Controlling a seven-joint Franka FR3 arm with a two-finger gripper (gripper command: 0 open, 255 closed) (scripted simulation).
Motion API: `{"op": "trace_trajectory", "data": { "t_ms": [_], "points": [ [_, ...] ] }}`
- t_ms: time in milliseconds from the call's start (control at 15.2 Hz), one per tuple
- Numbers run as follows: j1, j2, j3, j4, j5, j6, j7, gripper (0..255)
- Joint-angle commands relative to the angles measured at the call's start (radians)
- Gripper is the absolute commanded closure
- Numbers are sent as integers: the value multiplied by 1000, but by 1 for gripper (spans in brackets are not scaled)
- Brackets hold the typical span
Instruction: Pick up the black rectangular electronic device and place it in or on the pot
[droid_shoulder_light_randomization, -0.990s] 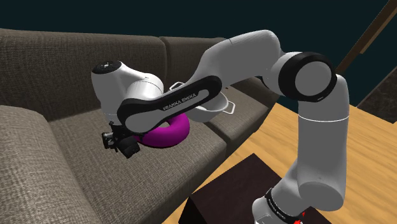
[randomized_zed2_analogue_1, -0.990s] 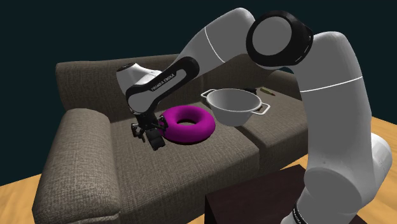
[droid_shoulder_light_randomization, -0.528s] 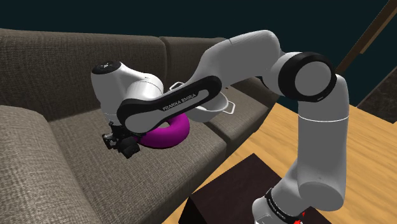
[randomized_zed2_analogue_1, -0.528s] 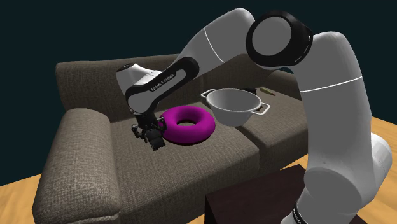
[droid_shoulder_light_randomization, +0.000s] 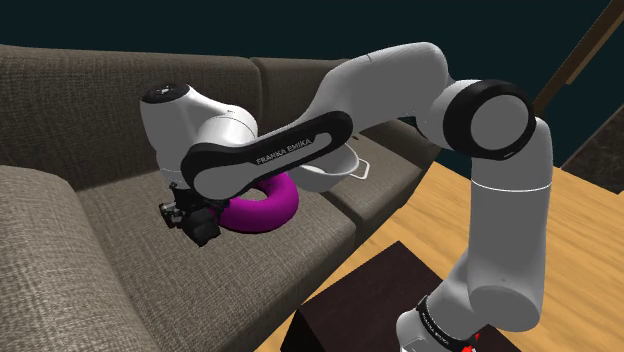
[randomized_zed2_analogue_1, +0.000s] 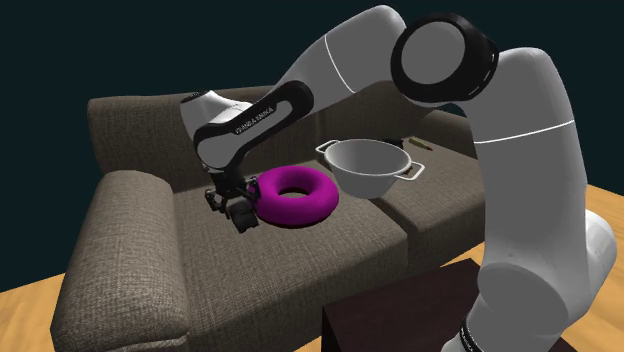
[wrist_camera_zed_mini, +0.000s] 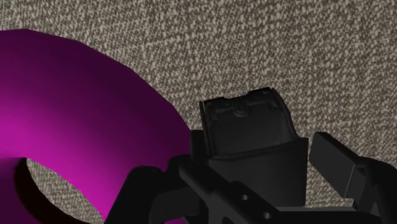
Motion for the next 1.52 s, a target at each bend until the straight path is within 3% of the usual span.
{"op": "trace_trajectory", "data": {
  "t_ms": [0,1452],
  "points": [
    [-6,-19,5,1,11,-18,-7,255],
    [-12,-115,41,166,85,-256,-82,255]
  ]
}}
